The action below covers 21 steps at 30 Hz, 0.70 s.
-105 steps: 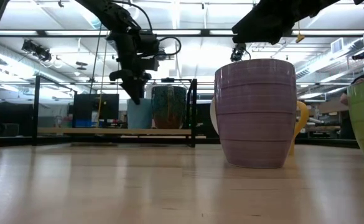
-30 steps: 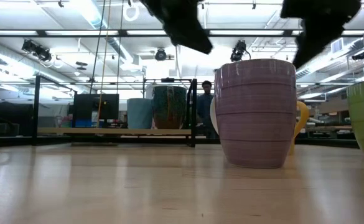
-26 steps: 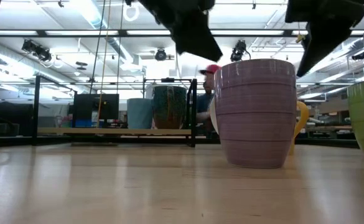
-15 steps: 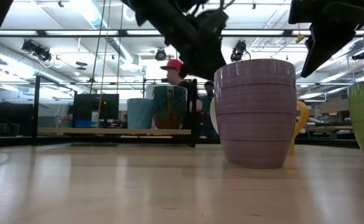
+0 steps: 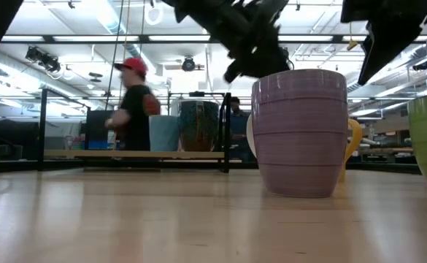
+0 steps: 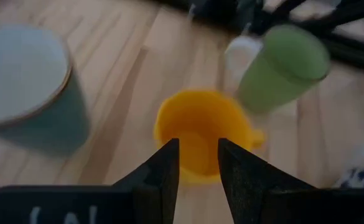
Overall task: Place coffee mugs
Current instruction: Put the yellow mug on the shelf
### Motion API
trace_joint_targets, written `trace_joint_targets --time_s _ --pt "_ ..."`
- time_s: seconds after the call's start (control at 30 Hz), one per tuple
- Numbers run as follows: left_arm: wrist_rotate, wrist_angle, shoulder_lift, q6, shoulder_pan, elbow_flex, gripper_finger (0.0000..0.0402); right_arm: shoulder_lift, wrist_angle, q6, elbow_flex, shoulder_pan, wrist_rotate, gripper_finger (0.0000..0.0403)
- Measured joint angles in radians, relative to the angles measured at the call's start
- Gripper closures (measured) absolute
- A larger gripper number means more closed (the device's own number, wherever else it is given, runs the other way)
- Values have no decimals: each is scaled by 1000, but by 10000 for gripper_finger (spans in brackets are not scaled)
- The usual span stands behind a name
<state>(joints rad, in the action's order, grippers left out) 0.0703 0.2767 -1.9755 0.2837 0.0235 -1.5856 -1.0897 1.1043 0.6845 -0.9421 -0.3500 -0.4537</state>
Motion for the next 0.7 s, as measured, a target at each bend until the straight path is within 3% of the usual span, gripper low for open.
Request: trace_joint_targets --time_s 0.47,0.7 --pt "-28 21 -134 41 9 -94 283 -4 -4 20 -34 -89 -89 174" --pt "-23 26 -135 34 5 -93 239 -4 -12 34 -34 -114 -125 174"
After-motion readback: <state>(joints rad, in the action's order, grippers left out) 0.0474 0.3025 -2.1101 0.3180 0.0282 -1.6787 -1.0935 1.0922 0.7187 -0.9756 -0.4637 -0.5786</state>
